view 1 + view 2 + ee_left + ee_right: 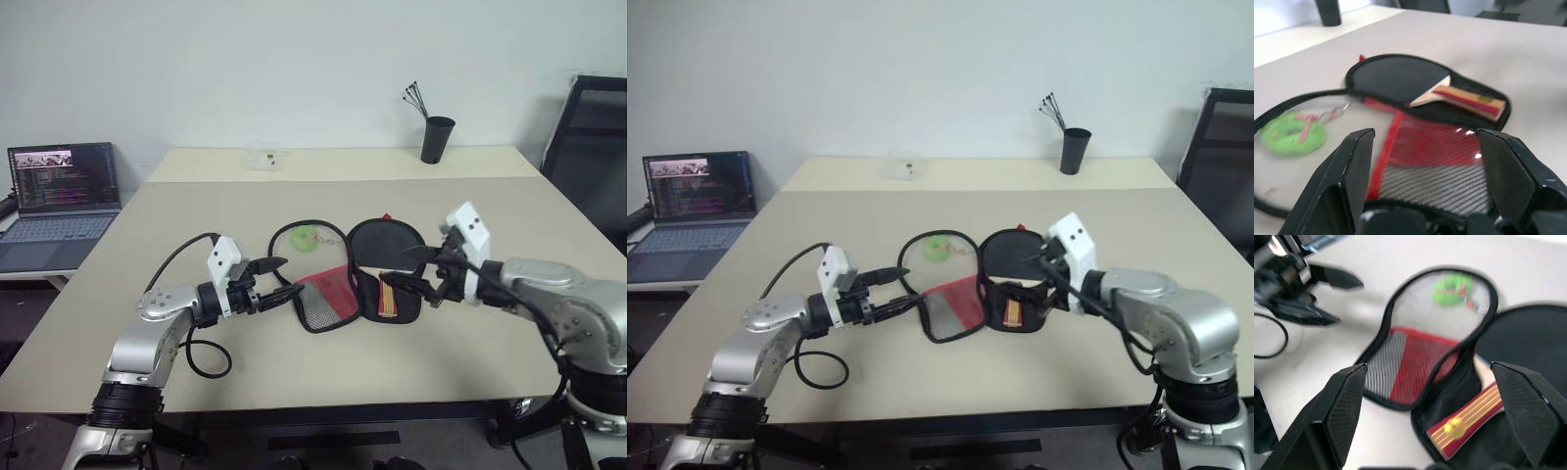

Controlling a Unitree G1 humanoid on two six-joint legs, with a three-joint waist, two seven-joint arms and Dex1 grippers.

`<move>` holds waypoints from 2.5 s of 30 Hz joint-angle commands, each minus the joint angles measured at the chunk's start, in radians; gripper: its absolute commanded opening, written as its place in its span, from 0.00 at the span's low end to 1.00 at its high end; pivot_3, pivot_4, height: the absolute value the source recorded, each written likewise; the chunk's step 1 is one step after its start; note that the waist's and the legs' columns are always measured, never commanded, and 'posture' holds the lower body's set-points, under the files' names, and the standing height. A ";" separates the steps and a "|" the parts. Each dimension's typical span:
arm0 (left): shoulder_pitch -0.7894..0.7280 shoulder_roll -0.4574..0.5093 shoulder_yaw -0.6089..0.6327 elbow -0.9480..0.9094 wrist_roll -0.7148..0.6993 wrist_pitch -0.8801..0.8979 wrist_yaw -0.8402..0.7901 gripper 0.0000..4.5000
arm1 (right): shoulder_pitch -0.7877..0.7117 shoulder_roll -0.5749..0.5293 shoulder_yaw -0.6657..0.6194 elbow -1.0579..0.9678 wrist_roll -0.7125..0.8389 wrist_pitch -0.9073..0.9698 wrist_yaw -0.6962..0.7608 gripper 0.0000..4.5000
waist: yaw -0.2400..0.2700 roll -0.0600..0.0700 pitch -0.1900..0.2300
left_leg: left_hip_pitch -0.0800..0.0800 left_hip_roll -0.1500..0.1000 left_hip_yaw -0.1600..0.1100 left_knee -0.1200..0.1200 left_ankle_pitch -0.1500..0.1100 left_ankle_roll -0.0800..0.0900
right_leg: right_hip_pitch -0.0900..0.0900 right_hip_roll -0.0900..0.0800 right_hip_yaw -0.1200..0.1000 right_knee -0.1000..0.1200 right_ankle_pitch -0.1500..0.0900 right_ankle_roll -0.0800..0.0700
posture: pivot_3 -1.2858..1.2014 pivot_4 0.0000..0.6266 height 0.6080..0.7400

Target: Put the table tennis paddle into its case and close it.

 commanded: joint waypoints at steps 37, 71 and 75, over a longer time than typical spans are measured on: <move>-0.396 -0.194 -0.112 0.629 0.327 -0.265 0.114 0.00 | 0.002 -0.154 -0.053 0.042 0.039 -0.095 0.024 0.99 | 0.009 -0.003 0.001 | -0.001 -0.001 0.001 0.001 0.000 0.000 | 0.000 -0.001 -0.001 0.000 0.001 0.000 | 0.52 0.24 1.00; -0.673 -0.343 -0.066 0.927 0.327 -0.474 0.001 0.00 | 0.126 -0.176 -0.097 0.154 0.010 -0.178 -0.030 1.00 | -0.004 -0.004 0.002 | -0.001 0.000 0.004 0.001 -0.001 0.000 | 0.000 0.001 -0.001 0.000 0.001 0.002 | 0.52 0.24 1.00; -0.565 -0.269 -0.026 0.718 0.238 -0.360 -0.085 0.00 | 0.098 -0.136 -0.037 0.244 -0.039 -0.240 -0.018 1.00 | -0.002 -0.004 0.002 | -0.001 0.000 0.004 0.002 -0.001 0.000 | 0.000 0.001 -0.001 0.000 0.001 0.001 | 0.52 0.24 1.00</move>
